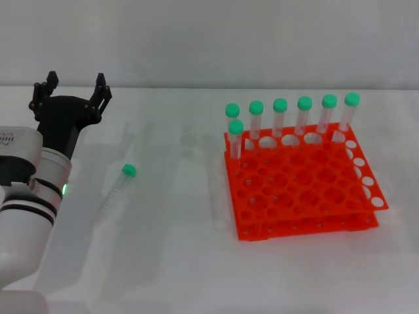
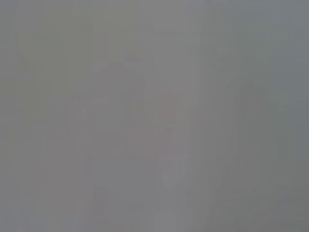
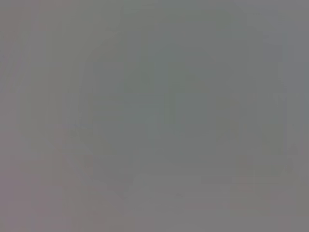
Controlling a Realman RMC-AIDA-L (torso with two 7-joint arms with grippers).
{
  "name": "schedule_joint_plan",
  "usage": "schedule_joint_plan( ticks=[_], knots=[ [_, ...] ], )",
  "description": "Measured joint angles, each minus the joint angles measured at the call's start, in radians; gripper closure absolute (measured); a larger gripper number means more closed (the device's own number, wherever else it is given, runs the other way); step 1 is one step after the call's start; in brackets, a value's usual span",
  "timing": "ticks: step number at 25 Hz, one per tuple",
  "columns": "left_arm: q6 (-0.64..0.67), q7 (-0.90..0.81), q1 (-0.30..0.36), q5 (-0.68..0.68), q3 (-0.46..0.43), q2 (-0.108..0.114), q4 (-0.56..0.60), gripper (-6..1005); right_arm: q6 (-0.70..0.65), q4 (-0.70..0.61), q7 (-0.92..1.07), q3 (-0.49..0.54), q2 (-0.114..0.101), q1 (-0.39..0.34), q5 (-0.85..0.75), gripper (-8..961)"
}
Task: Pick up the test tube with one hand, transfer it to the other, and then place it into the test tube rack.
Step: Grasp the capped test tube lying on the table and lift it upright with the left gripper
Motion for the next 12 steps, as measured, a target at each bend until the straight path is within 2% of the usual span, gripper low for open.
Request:
schedule_joint_plan(
  ticks=[12],
  knots=[
    [0.000, 0.000, 0.004, 0.000, 0.000, 0.000, -0.001, 128, 0.003, 0.001, 0.000, 0.000, 0.002, 0.004, 0.000, 105]
  ],
)
